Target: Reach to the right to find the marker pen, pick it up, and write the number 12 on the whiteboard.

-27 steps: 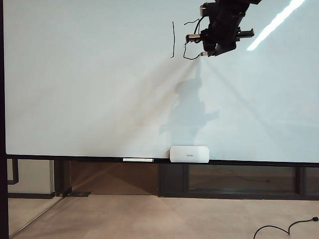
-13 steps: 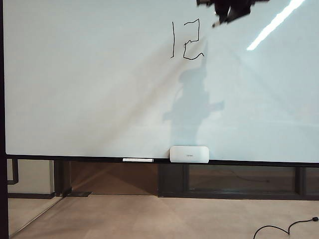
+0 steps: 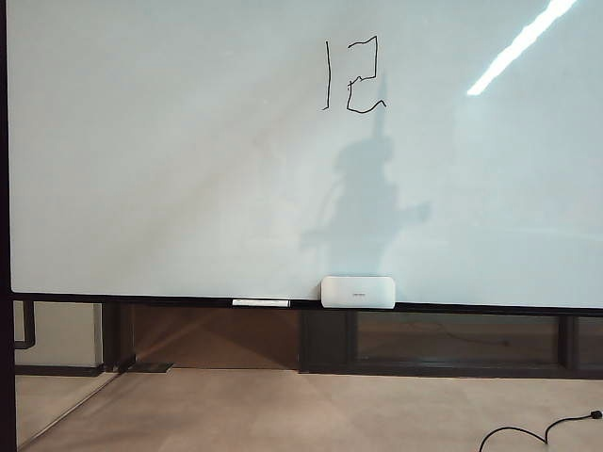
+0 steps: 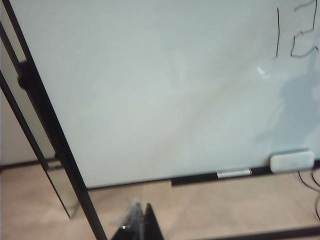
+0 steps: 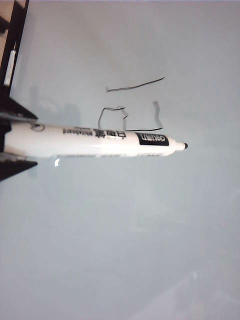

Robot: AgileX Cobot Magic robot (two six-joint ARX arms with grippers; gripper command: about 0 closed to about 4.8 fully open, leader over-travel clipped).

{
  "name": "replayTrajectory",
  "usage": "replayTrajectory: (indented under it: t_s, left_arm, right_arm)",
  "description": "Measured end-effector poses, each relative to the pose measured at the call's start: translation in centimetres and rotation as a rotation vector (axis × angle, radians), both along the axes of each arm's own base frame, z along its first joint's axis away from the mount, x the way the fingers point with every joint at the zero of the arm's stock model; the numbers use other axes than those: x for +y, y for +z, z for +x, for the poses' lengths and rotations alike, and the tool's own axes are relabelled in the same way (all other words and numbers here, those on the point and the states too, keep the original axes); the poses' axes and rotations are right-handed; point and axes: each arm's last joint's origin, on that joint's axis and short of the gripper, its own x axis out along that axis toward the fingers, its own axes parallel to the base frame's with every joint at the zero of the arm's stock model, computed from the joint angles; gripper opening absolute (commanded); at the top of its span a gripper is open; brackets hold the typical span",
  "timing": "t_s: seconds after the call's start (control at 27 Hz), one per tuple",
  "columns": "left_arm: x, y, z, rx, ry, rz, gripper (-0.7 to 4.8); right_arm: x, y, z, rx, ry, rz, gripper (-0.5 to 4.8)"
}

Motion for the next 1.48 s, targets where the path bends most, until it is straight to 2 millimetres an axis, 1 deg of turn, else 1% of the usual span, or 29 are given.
replayTrajectory:
  t_s: [0.04,0.07,0.11,0.15,0.19,0.22,0.26,0.3,0.33,0.37,0.45,0.56,0.59,0.63,0.67,0.74,0.78,0.82,0.85,0.89,0.93,1.04,1.08,1.19,1.3,1.41,1.48]
  left_arm:
    - [0.0,-0.4,-0.6,0.032,-0.001,-0.015,-0.05]
    - [0.1,-0.7,-1.0,0.051,-0.001,-0.025,-0.05]
    - [0.1,-1.1,-1.7,0.079,0.004,-0.037,-0.05]
    - [0.2,-1.3,-2.2,0.088,0.012,-0.038,-0.05]
    - [0.3,-1.5,-3.1,0.079,0.019,-0.040,-0.05]
    - [0.4,-1.5,-3.7,0.065,0.023,-0.044,-0.05]
    - [0.5,-1.6,-4.8,0.034,0.034,-0.053,-0.05]
    - [0.6,-1.7,-5.4,0.019,0.045,-0.060,-0.05]
    - [0.7,-1.9,-6.1,0.014,0.057,-0.073,-0.05]
    - [0.7,-2.2,-6.5,0.022,0.057,-0.078,-0.05]
    - [0.8,-3.1,-7.9,0.050,0.057,-0.101,-0.05]
    - [0.9,-3.9,-9.2,0.063,0.055,-0.115,-0.05]
    - [0.9,-4.1,-9.5,0.059,0.040,-0.121,-0.05]
    - [0.8,-4.1,-9.5,0.060,0.023,-0.125,-0.05]
    - [0.7,-4.1,-9.4,0.068,-0.022,-0.126,-0.05]
    - [0.3,-4.1,-9.4,0.070,-0.139,-0.110,-0.05]
    - [0.2,-4.0,-9.2,0.051,-0.189,-0.100,-0.05]
    - [0.1,-4.1,-8.9,0.037,-0.217,-0.096,-0.05]
    - [0.1,-4.2,-8.7,0.037,-0.222,-0.096,-0.05]
    - [0.0,-5.1,-7.8,0.068,-0.226,-0.100,-0.05]
    - [-0.1,-5.4,-7.4,0.087,-0.225,-0.103,-0.05]
    - [-0.2,-6.9,-5.6,0.106,-0.228,-0.165,-0.05]
    - [-0.2,-7.2,-5.3,0.108,-0.227,-0.169,-0.05]
    - [-0.4,-9.0,-3.4,0.127,-0.226,-0.202,-0.05]
    - [-0.4,-10.5,-2.3,0.166,-0.183,-0.249,-0.05]
    - [-0.4,-10.7,-1.8,0.126,-0.179,-0.258,-0.05]
    - [-0.4,-11.1,-1.3,0.093,-0.193,-0.280,-0.05]
  right_arm:
    - [-0.5,0.9,-1.8,-0.015,0.013,0.006,-0.05]
    - [-0.8,1.2,-2.8,-0.018,0.020,0.007,-0.05]
    - [-1.3,1.8,-4.3,-0.022,0.023,0.009,-0.05]
    - [-1.6,2.0,-5.1,-0.025,0.025,0.010,-0.05]
    - [-2.1,2.2,-6.8,-0.042,0.041,0.016,-0.05]
    - [-2.5,2.2,-7.9,-0.046,0.046,0.021,-0.05]
    - [-3.1,1.9,-9.8,-0.053,0.054,0.031,-0.05]
    - [-3.4,1.7,-10.7,-0.058,0.060,0.034,-0.05]
    - [-4.0,1.3,-12.6,-0.080,0.068,0.048,-0.05]
    - [-4.3,0.8,-13.6,-0.086,0.069,0.053,-0.05]
    - [-5.3,-1.5,-16.7,-0.085,0.070,0.057,-0.05]
    - [-6.4,-4.6,-19.8,-0.092,0.070,0.062,-0.05]
    - [-6.8,-6.1,-21.3,-0.106,0.070,0.067,-0.05]
    - [-7.1,-6.9,-22.2,-0.119,0.070,0.075,-0.05]
    - [-7.6,-8.2,-23.5,-0.162,0.072,0.093,-0.05]
    - [-8.1,-11.3,-25.1,-0.176,0.072,0.111,-0.05]
    - [-8.4,-13.2,-26.0,-0.184,0.072,0.121,-0.05]
    - [-8.6,-14.4,-26.6,-0.187,0.072,0.127,-0.05]
    - [-8.7,-15.2,-26.9,-0.200,0.073,0.140,-0.05]
    - [-8.9,-16.8,-27.4,-0.212,0.074,0.159,-0.05]
    - [-8.9,-17.5,-27.6,-0.215,0.074,0.164,-0.05]
    - [-8.7,-20.3,-27.0,-0.180,0.073,0.184,-0.05]
    - [-8.7,-20.7,-26.8,-0.168,0.073,0.184,-0.05]
    - [-8.1,-22.5,-25.3,-0.107,0.106,0.181,-0.05]
    - [-7.9,-23.1,-24.8,-0.092,0.109,0.181,-0.05]
    - [-7.6,-24.1,-24.0,-0.074,0.118,0.184,-0.05]
    - [-7.2,-25.6,-23.0,-0.040,0.141,0.195,-0.05]
